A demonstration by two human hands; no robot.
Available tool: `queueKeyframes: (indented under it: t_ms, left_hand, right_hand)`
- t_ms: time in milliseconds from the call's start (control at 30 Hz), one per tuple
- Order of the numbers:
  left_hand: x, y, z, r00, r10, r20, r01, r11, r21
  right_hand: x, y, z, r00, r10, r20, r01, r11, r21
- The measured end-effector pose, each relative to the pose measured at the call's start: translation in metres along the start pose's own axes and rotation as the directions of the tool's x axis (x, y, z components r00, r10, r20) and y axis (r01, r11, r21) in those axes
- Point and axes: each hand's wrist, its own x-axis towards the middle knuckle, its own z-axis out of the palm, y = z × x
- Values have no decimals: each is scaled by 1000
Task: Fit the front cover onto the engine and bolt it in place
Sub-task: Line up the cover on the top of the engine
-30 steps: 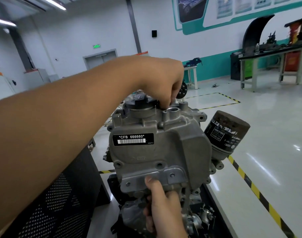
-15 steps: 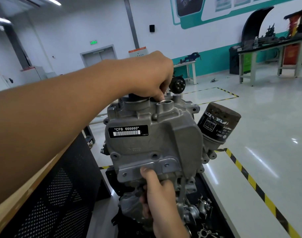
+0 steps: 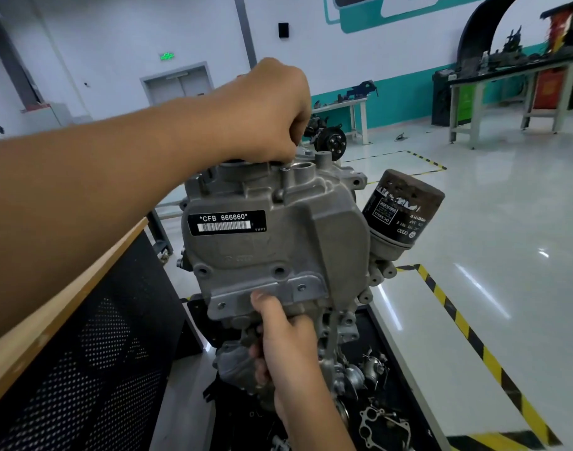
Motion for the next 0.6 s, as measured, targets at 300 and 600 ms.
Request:
queueKeyframes:
  t_ms: [300,600]
  left_hand:
    - [3,-2,2,998,24,57,-26,999,31]
    - [3,-6,-10,994,1,110,-2,1000,8]
  right_hand:
    - [0,1,-1,1000,10,-8,-10,999,-38]
    - [-2,-2,-1,1000,24,-16,-24,999,-40]
